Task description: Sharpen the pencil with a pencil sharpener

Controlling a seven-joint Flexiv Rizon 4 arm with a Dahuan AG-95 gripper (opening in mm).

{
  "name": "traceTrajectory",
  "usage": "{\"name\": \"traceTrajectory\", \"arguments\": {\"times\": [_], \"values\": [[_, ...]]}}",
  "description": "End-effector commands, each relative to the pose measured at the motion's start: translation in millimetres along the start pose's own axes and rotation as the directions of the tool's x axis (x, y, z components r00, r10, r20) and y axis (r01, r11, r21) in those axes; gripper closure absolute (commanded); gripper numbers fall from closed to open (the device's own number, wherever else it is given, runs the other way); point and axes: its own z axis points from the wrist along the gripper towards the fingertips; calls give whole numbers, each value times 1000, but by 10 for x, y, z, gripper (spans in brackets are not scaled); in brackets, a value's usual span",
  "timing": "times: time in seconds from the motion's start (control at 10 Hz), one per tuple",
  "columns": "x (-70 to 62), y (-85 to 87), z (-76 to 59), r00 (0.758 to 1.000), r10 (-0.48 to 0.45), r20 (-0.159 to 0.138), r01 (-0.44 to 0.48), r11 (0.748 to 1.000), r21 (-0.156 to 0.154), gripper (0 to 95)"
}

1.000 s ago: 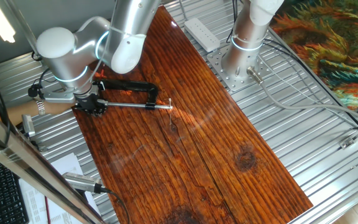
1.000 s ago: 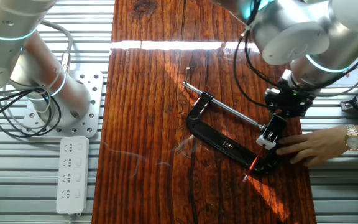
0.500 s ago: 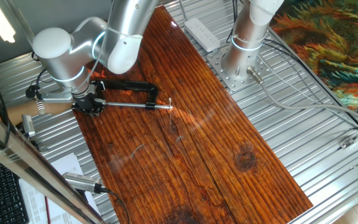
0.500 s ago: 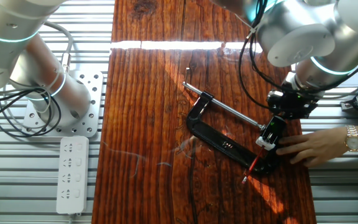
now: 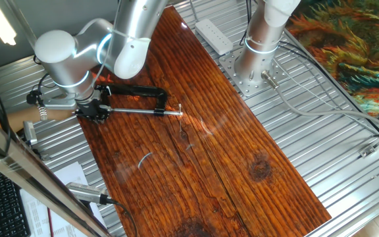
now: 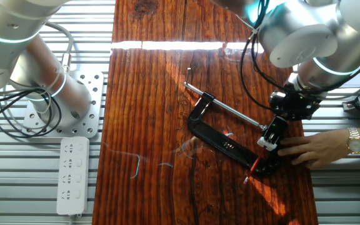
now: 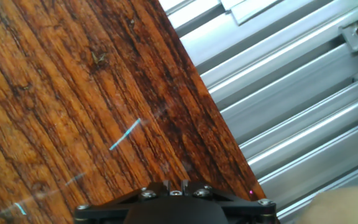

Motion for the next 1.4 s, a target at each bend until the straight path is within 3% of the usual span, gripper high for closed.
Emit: {"name": "traceTrajectory", "arguments": {"times": [0.1, 1.4], "values": [[7, -33, -16, 1000, 7, -4, -7, 1000, -1, 950], [95, -105, -89, 1000, -18, 6, 18, 1000, 19, 950]]}}
